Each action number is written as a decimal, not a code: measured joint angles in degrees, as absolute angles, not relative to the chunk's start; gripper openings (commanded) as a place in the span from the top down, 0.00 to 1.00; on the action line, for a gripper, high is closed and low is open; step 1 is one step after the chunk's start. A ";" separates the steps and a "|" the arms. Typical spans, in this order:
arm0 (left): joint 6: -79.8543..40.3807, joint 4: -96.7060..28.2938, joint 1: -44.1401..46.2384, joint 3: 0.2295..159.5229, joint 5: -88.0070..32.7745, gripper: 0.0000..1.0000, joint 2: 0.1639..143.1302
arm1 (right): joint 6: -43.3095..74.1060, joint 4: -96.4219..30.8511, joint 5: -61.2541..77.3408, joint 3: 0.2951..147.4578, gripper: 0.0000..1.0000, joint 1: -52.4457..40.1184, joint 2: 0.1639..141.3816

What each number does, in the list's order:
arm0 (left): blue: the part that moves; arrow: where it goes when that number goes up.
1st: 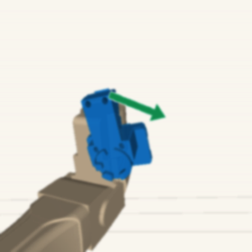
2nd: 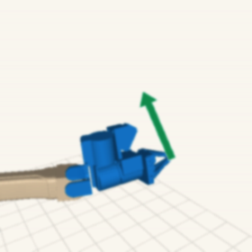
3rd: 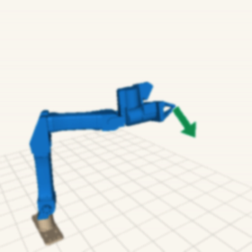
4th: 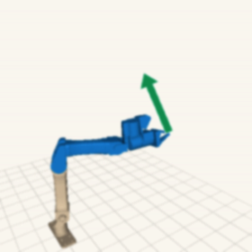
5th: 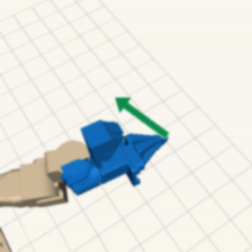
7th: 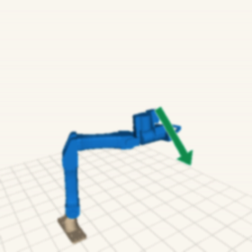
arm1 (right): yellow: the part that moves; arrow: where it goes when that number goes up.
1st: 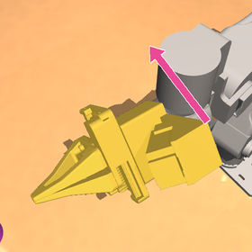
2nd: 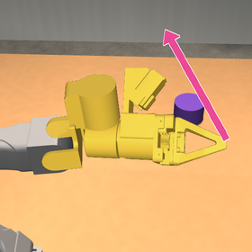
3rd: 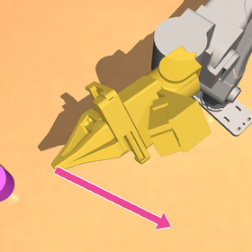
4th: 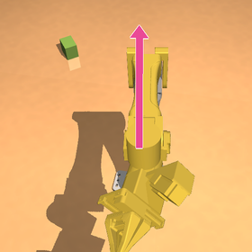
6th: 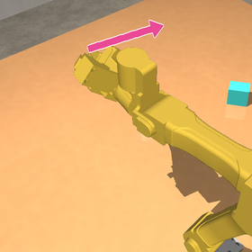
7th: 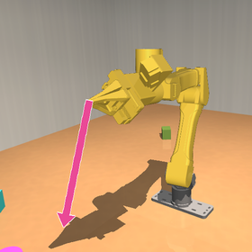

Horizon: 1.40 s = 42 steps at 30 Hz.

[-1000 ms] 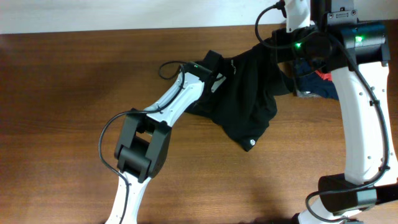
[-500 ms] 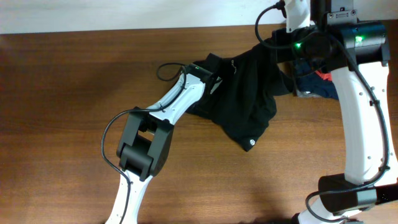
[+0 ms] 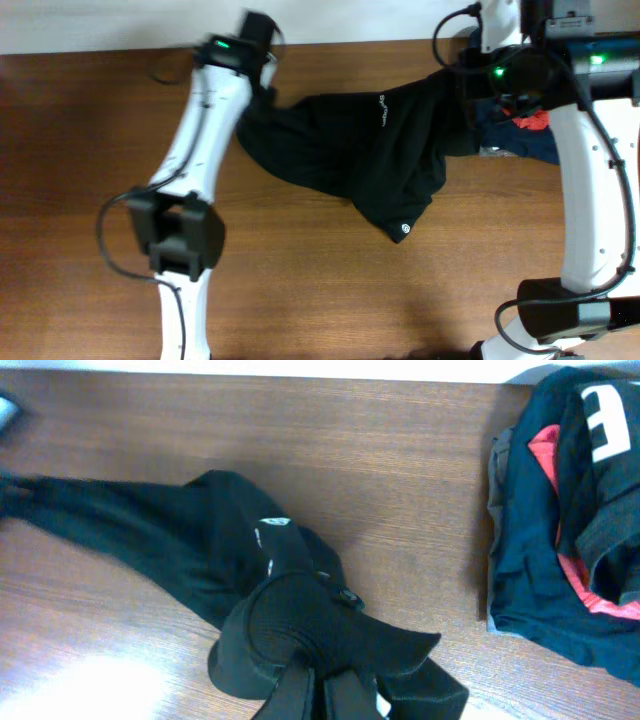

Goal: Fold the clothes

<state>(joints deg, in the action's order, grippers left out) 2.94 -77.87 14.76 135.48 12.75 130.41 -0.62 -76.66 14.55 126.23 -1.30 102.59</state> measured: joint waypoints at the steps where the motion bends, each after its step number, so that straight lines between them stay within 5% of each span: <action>1: 2.92 -79.02 13.50 137.88 12.91 0.99 128.57 | -0.62 -76.73 15.42 126.23 0.96 -0.58 102.59; 28: 2.74 -87.44 8.38 146.93 21.76 0.99 88.27 | 0.86 -86.59 22.17 128.42 0.96 5.56 74.65; 42: -0.89 -92.97 8.38 145.32 22.15 0.99 97.38 | 1.48 -89.52 22.17 128.99 0.96 5.56 88.20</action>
